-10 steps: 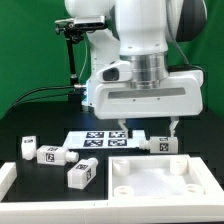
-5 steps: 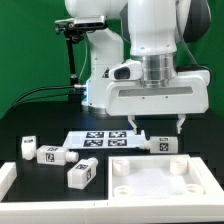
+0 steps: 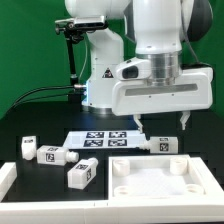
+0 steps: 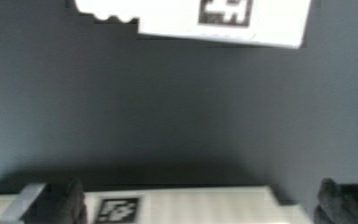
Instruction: Assemble one leg
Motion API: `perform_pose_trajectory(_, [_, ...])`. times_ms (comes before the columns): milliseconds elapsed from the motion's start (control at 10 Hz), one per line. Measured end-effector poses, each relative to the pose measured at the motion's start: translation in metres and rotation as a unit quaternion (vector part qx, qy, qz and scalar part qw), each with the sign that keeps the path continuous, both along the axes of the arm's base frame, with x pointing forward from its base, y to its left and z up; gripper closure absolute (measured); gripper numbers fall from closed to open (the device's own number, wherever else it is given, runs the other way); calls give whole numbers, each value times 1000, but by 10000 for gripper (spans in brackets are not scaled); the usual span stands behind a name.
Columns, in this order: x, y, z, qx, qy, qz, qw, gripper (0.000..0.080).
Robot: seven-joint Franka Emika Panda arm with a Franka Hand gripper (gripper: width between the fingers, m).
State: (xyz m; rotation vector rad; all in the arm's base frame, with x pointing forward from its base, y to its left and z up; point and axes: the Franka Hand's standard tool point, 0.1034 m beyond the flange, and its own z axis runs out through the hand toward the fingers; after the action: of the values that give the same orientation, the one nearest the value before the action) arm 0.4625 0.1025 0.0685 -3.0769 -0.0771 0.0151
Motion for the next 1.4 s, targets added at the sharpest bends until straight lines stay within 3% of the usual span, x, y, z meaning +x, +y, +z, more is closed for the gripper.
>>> perform_pose_trajectory(200, [-5, 8, 2, 4, -2, 40, 999, 150])
perform_pose_trajectory(600, [-5, 8, 0, 2, -5, 47, 999, 150])
perform_pose_trajectory(700, [-7, 15, -3, -6, -36, 113, 993, 150])
perform_pose_trajectory(1000, [-24, 21, -18, -11, -42, 253, 967, 150])
perform_pose_trajectory(1400, [-30, 20, -19, -14, -55, 249, 967, 150])
